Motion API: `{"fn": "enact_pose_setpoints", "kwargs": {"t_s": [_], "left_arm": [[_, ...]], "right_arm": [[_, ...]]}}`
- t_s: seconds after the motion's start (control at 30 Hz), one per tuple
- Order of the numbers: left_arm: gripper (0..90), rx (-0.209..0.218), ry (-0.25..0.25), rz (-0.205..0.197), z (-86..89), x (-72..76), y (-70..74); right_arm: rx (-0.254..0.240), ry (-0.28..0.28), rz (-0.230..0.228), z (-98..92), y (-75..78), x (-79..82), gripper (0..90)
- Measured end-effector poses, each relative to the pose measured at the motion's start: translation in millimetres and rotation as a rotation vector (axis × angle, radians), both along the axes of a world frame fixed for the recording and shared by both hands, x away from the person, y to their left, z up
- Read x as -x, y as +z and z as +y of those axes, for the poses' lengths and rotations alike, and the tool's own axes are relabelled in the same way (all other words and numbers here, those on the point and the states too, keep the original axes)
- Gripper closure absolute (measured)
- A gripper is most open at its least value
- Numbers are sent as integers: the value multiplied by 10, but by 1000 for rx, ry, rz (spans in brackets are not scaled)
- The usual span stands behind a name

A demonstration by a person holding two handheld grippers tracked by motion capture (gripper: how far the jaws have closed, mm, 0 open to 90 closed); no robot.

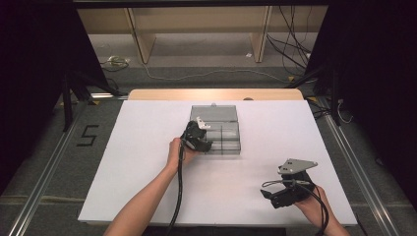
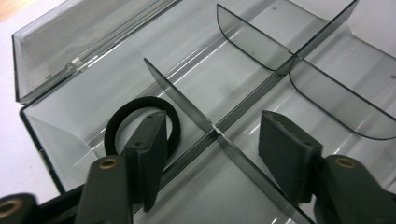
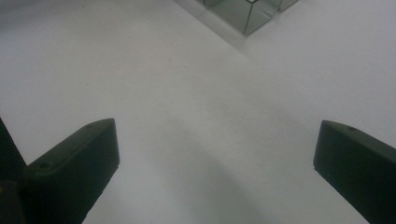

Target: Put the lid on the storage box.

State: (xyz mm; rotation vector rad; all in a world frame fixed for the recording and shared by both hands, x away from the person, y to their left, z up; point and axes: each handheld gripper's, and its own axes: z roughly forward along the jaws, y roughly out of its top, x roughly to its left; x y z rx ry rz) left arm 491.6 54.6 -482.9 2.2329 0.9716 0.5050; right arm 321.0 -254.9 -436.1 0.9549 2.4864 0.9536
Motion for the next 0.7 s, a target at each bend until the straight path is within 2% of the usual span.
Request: {"fn": "enact_pose_setpoints", "kwargs": {"t_s": [0.23, 0.7], "left_arm": [[449, 2, 2, -2, 7, -3, -1], [498, 3, -56, 6, 34, -24, 22]], "right_arm": [[4, 1, 3, 12, -8, 1, 12], [10, 13, 18, 50, -43, -46, 11]]}}
